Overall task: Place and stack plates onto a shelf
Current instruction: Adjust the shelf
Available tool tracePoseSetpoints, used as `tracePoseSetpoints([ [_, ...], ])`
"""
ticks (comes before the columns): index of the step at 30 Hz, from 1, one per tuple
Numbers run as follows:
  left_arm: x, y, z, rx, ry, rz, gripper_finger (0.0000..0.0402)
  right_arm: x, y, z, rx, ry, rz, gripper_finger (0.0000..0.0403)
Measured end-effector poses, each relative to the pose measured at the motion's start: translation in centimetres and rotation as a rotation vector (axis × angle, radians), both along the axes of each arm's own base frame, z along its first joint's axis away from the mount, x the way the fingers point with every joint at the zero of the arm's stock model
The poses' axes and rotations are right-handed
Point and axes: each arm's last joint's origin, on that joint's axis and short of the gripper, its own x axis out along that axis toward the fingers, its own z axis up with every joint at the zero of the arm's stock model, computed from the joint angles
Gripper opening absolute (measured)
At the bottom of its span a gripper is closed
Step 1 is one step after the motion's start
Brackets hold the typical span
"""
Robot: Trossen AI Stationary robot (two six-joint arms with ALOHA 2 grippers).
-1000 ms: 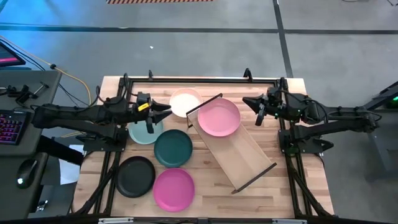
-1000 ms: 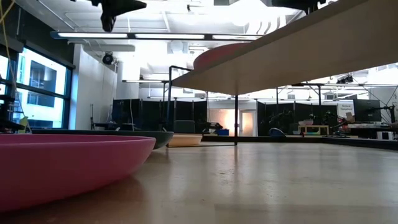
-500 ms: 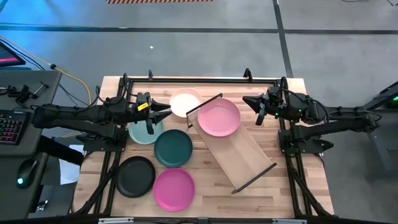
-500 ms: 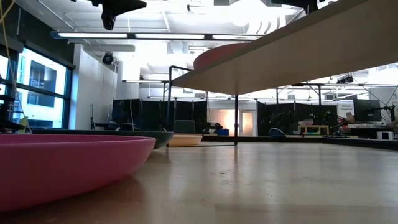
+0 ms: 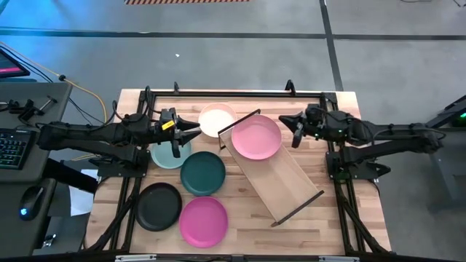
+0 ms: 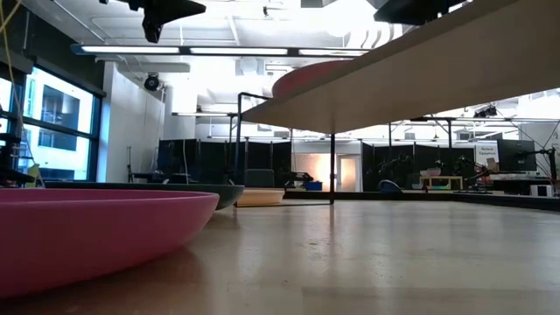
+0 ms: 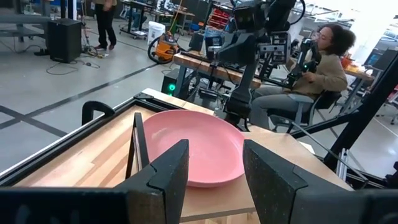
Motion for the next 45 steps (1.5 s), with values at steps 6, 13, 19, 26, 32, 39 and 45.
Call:
tracePoseSetpoints([
  [6,0.5,1.0,0.4,-0.064,-0.037,0.181,0.0125,1.7,-0.1,-1.3,0.05,0.055,-0.014,0.0],
  [13,3.8,5.0,1.2,-0.099,0.1,0.278,0.0013,1.8,-0.6,-1.3,0.101,0.02,-0.034,0.0],
  [19,7.0,10.9,0.3,-0.297,0.242,0.361,0.0001,1.2,-0.7,-0.8,0.161,-0.029,-0.006,0.0],
  [26,9.8,15.6,-4.0,-0.563,0.483,0.409,0.0,1.2,-0.7,-0.7,0.161,-0.029,0.006,0.0],
  [32,12.3,16.7,-6.3,-0.717,0.421,0.266,0.0,1.2,-0.7,-0.7,0.16,-0.028,0.006,0.0],
  [39,14.9,15.8,-7.5,-0.763,0.357,0.127,0.0,1.2,-0.7,-0.8,0.146,-0.02,0.009,0.0],
  [45,15.8,14.8,-6.8,-0.736,0.297,0.075,0.0,1.2,-0.7,-0.8,0.136,-0.015,0.011,0.0],
])
